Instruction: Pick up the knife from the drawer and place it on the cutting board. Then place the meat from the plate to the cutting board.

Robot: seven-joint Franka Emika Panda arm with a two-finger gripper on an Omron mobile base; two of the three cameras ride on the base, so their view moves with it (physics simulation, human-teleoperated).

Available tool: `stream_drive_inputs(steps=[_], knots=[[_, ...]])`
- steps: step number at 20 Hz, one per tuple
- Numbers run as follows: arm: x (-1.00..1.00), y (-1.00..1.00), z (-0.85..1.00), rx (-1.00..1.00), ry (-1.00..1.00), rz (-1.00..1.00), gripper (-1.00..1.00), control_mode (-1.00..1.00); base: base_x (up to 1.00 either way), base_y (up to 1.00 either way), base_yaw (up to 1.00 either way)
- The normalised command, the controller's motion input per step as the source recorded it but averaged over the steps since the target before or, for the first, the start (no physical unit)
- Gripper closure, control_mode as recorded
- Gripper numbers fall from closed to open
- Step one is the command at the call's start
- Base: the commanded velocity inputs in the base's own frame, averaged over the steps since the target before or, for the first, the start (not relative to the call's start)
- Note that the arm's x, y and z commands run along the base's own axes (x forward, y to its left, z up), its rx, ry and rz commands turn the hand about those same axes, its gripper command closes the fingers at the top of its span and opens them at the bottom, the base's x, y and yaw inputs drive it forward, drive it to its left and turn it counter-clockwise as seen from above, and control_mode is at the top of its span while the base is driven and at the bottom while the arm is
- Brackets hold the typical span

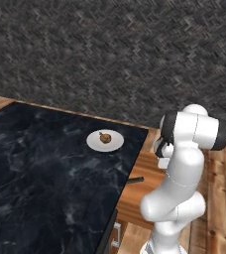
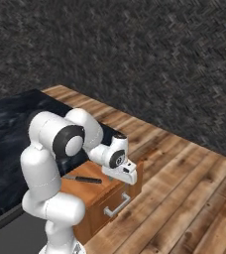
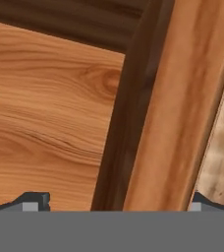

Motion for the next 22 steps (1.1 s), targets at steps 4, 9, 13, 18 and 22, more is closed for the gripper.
stream_drive_inputs(steps=[4, 9, 13, 18, 22], knots=[[-0.21, -0.88, -0.11, 0.01, -0.14, 0.00, -1.00, -1.00, 0.00, 0.00, 0.00], [-0.24, -0.98, -0.14, 0.02, -0.07, 0.00, -1.00, -1.00, 0.00, 0.00, 0.00], [-0.14, -0.89, 0.00, 0.11, 0.00, 0.00, -1.00, -1.00, 0.00, 0.00, 0.00], [-0.21, -0.70, 0.16, 0.17, 0.06, 0.00, -1.00, -1.00, 0.00, 0.00, 0.00], [-0.31, -0.96, 0.27, 0.23, 0.11, 0.00, -1.00, -1.00, 0.00, 0.00, 0.00]])
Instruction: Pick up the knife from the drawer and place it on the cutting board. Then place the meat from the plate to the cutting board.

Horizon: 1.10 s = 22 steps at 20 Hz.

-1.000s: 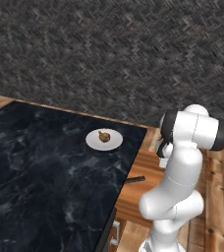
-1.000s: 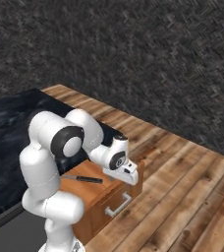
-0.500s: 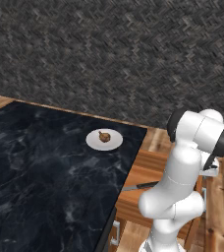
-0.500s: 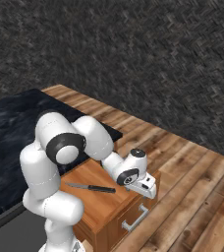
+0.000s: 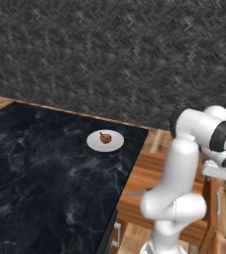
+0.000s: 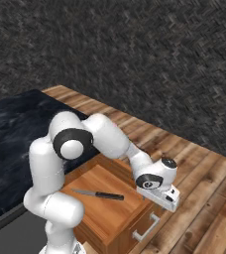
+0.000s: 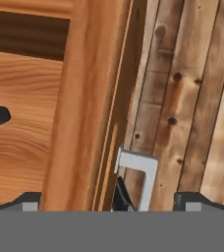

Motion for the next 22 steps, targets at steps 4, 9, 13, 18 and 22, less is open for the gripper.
stream_drive_inputs(steps=[4, 9, 13, 18, 22], knots=[[-0.19, -0.65, 0.76, 0.22, 0.09, 0.00, -1.00, -1.00, 0.00, 0.00, 0.00], [-0.10, -0.03, 1.00, 0.04, 0.01, 0.00, -1.00, -1.00, 0.00, 0.00, 0.00], [0.00, 0.32, 0.84, 0.00, 0.00, 0.00, -1.00, -1.00, 0.00, 0.00, 0.00], [0.00, 0.58, 0.22, -0.05, 0.00, -0.01, -1.00, -1.00, 0.00, 0.00, 0.00], [0.00, 0.82, 0.03, -0.17, 0.02, -0.12, -1.00, -1.00, 0.00, 0.00, 0.00]])
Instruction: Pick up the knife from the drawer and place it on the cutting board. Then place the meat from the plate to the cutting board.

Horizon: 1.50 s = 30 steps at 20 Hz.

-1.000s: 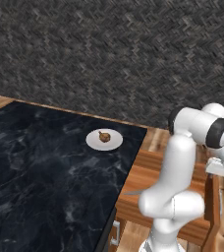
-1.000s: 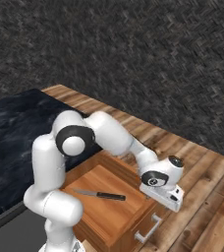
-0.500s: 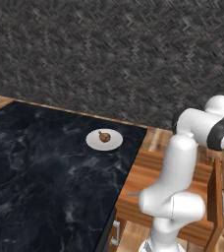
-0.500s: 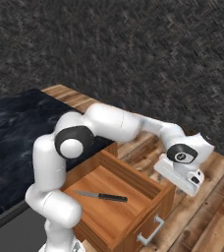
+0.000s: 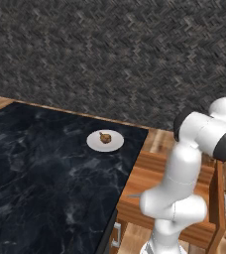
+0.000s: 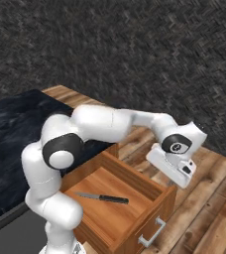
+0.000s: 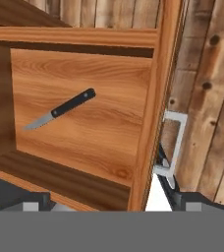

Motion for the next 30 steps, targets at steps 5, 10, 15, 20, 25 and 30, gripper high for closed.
stream_drive_inputs(steps=[5, 10, 15, 20, 25, 30], knots=[[-0.07, 0.85, 0.10, -0.20, 0.08, -0.27, -1.00, -1.00, 0.00, 0.00, 0.00], [-0.06, 0.81, 0.09, -0.21, 0.14, -0.38, -1.00, -1.00, 0.00, 0.00, 0.00], [0.00, 0.65, 0.02, -0.17, 0.18, -0.42, -1.00, -1.00, 0.00, 0.00, 0.00], [0.00, 0.20, 0.00, -0.03, 0.25, -0.34, -1.00, -1.00, 0.00, 0.00, 0.00], [0.00, 0.00, -0.01, 0.02, 0.23, -0.06, -1.00, -1.00, 0.00, 0.00, 0.00], [0.00, 0.01, -0.07, 0.00, -0.05, 0.00, -1.00, -1.00, 0.00, 0.00, 0.00]])
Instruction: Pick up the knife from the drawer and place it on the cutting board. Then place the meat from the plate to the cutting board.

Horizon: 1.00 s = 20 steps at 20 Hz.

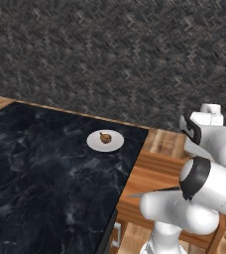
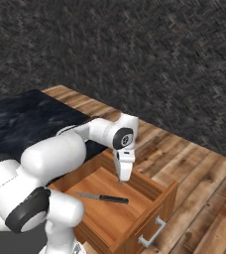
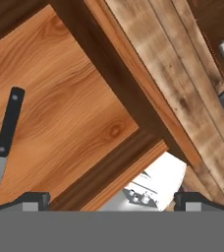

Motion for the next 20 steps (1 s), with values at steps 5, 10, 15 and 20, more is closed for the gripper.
stream_drive_inputs(steps=[5, 10, 15, 20], knots=[[-0.01, 0.14, -0.20, -0.01, -0.22, 0.00, -1.00, -1.00, 0.00, 0.00, 0.00], [0.00, 0.24, -0.22, -0.01, -0.16, 0.00, -1.00, -1.00, 0.00, 0.00, 0.00], [0.00, 0.22, -0.30, 0.00, -0.07, 0.00, -1.00, -1.00, 0.00, 0.00, 0.00], [0.00, 0.19, -0.33, 0.00, -0.04, 0.00, -1.00, -1.00, 0.00, 0.00, 0.00]])
